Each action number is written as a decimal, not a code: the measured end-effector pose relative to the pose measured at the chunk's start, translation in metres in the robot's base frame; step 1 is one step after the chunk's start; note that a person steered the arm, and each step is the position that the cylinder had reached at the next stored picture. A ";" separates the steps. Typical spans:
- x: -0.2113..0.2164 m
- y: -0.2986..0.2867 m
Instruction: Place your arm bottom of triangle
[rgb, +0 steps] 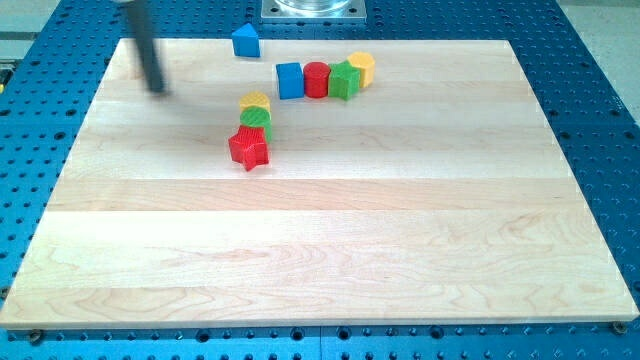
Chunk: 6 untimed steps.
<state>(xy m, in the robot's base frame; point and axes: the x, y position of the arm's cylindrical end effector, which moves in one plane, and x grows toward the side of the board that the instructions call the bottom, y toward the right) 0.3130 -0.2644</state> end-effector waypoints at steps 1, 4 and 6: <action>-0.003 0.071; -0.010 0.140; -0.038 0.164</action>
